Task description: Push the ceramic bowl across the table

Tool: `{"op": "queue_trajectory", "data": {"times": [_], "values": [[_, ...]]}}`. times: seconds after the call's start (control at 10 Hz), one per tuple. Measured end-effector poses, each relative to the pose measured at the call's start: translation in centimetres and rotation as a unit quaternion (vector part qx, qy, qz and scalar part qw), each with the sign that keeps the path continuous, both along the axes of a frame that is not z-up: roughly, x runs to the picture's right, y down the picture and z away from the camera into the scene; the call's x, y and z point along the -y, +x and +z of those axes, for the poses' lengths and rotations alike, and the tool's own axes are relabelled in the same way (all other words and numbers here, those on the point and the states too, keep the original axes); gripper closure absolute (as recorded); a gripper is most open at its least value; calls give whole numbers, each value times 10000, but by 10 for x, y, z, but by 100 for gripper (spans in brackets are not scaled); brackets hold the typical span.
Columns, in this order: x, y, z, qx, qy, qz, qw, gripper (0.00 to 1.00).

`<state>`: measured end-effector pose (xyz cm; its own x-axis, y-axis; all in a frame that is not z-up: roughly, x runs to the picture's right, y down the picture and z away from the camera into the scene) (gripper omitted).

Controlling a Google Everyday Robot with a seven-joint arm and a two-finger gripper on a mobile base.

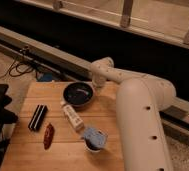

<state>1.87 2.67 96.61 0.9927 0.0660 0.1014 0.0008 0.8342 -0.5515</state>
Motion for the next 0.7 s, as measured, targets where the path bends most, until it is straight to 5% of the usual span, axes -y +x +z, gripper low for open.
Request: {"op": "queue_trajectory", "data": {"times": [0.7], "values": [[9,-20,-6,25,56,-189,9998,85]]}}
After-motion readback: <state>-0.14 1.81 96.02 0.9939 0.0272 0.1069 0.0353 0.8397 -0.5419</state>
